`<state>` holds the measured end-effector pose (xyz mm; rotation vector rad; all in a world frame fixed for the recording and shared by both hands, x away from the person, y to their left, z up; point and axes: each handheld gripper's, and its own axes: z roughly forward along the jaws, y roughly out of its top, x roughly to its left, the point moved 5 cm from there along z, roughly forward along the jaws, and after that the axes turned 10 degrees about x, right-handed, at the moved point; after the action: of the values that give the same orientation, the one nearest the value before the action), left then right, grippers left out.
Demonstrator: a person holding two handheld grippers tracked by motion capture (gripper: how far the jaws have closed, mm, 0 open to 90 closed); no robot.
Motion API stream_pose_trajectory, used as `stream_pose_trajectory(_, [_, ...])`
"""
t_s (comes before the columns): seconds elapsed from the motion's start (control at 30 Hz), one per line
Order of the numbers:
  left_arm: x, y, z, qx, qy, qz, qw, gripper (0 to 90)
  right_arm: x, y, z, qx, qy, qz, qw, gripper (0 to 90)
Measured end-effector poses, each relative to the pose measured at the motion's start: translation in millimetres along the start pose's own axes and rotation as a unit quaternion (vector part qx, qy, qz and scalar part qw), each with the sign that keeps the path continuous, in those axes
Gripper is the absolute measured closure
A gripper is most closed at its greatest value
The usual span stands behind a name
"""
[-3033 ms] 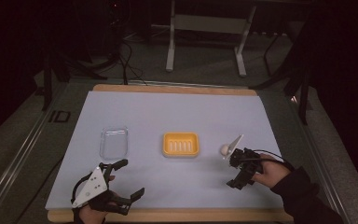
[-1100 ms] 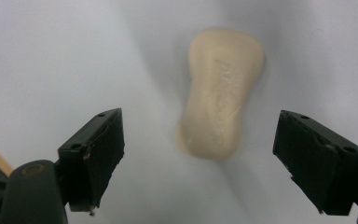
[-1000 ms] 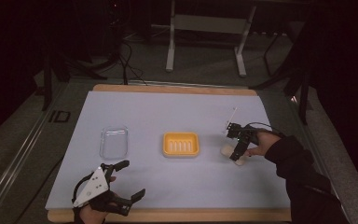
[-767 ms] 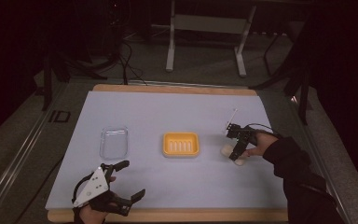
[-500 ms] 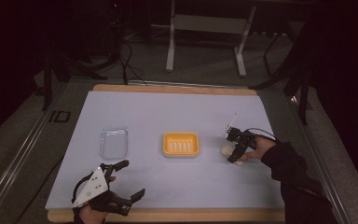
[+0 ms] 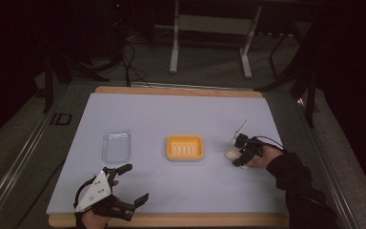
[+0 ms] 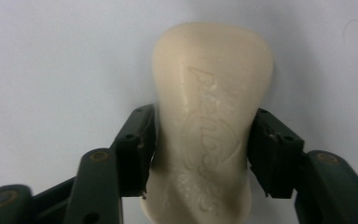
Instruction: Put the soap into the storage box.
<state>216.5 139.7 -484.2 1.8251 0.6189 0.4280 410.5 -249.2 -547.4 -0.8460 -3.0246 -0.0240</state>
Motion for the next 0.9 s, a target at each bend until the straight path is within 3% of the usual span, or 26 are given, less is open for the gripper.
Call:
stream_pose_trajectory(0.2, [-0.9,-0.5,1.8,0.003,-0.003,0.002,1.0000,1.1,1.8,-0.3,-0.3,0.001,-0.005,0.003,1.0000,48.9])
stream_pose_trajectory(0.4, [-0.5,-0.3,1.3,0.002,-0.002,0.001,1.0000,1.1,4.6,2.2,-1.3,0.011,-0.022,-0.019,0.9995,49.5])
stream_pose_trajectory(0.63, [-0.3,-0.5,1.7,0.004,-0.002,0.000,1.0000,1.1,1.2,4.2,-7.9,0.009,-0.029,-0.028,0.9991,49.6])
stream_pose_trajectory(0.9, [-0.5,-0.4,1.7,0.003,-0.003,0.000,1.0000,1.1,4.1,2.9,-22.2,0.018,-0.021,-0.072,0.9970,49.6])
